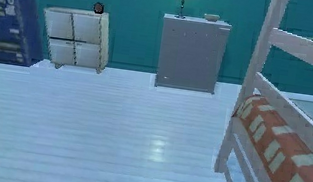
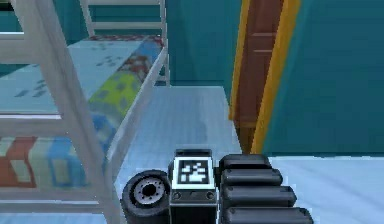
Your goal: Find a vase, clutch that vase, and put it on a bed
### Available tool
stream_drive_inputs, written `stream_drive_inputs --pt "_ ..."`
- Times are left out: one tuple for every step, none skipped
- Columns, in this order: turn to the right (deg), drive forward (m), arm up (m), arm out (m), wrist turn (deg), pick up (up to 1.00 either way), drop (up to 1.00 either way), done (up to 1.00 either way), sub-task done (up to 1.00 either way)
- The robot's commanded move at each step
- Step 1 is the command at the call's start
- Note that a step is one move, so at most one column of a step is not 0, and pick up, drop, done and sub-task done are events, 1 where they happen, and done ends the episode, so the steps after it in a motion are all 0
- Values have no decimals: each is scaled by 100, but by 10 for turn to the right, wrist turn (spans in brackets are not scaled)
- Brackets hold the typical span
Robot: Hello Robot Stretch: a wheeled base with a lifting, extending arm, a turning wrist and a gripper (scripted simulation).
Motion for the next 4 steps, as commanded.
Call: stream_drive_inputs --pt "0 20 0 0 0 0 0 0 0" --pt "-450 0 0 0 0 0 0 0 0" --pt "-420 0 0 0 0 0 0 0 0" --pt "0 70 0 0 0 0 0 0 0"
